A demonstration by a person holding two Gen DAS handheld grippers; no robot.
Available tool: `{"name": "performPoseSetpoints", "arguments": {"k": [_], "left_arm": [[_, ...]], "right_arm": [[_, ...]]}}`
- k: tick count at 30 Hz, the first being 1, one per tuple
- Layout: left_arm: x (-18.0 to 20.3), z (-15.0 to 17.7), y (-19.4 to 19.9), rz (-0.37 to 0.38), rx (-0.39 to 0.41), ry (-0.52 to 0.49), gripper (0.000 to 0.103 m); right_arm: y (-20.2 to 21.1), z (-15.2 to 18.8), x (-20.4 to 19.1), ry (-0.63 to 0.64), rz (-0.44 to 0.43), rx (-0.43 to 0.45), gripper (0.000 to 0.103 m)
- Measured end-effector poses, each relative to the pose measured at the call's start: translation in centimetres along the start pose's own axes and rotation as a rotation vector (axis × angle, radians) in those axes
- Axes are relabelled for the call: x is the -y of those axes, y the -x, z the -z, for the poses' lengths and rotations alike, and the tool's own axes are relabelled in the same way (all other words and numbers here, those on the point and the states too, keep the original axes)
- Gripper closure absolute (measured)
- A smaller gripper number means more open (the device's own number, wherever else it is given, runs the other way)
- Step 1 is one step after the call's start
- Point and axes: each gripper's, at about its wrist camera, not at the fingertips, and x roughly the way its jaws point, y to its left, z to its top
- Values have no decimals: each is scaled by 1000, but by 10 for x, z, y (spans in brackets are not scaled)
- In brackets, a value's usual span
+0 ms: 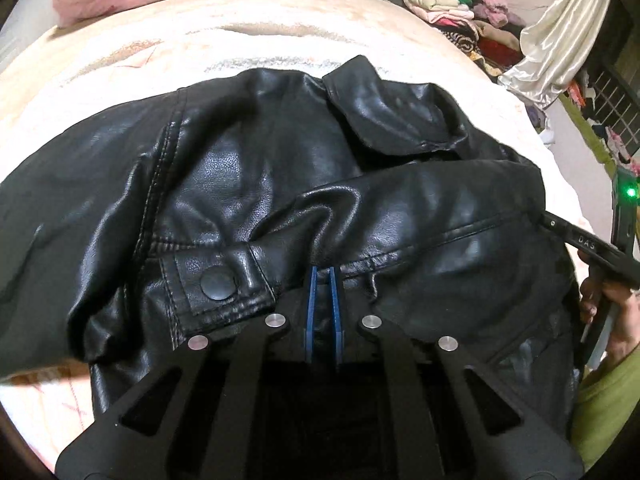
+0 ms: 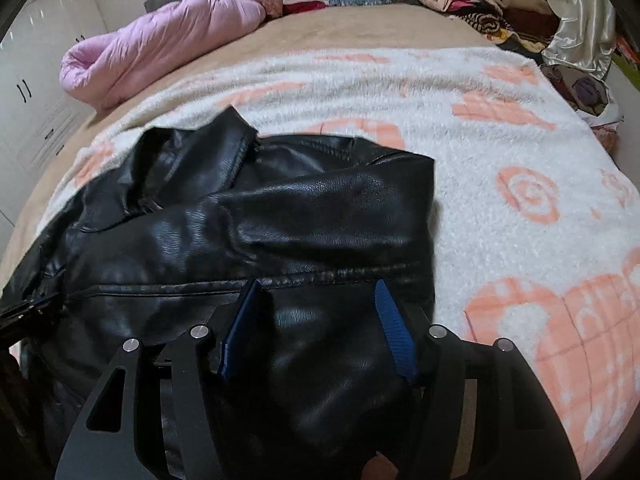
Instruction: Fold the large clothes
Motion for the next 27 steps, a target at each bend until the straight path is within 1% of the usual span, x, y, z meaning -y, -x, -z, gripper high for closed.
{"name": "performPoseSetpoints", "arguments": {"k": [1, 3, 4, 5, 7, 8, 9, 11, 12, 14, 16, 19, 23, 25, 27], "left_arm": [[3, 2, 9, 16, 21, -7, 92], [10, 8, 21, 28, 38, -27, 62], [17, 12, 29, 16, 52, -47, 56], [22, 17, 32, 1, 60, -71, 51], [29, 24, 39, -26, 71, -112, 46], [32, 29, 41, -36, 69, -124, 39], [32, 32, 41, -35, 62, -132, 36], [30, 36, 36, -46, 39, -130, 36], [30, 36, 32, -57, 27, -121, 36], [28, 39, 22, -64, 9, -110, 36], [26, 42, 16, -63, 15, -112, 36], [24, 46, 16, -57, 34, -116, 36], [17, 49, 27, -9, 65, -104, 36], [20, 49, 33, -16, 87, -119, 36], [22, 49, 43, -18, 116, -132, 28]], "right_arm": [[10, 1, -4, 1, -24, 18, 43], [26, 2, -12, 17, -74, 53, 43], [36, 7, -20, 38, -101, 73, 41], [40, 8, -26, 49, -112, 78, 36], [48, 14, -40, 77, -138, 80, 35], [50, 17, -46, 89, -146, 76, 34], [50, 20, -51, 104, -153, 66, 33], [47, 28, -60, 137, -145, 34, 30], [43, 32, -63, 144, -132, 14, 28], [30, 42, -66, 140, -79, -50, 28], [16, 49, -65, 132, -49, -84, 27], [14, 53, -73, 143, -4, -74, 27], [22, 56, -74, 135, -10, -43, 26], [31, 57, -74, 123, -15, -12, 24], [38, 58, -73, 105, -23, 13, 18]]}}
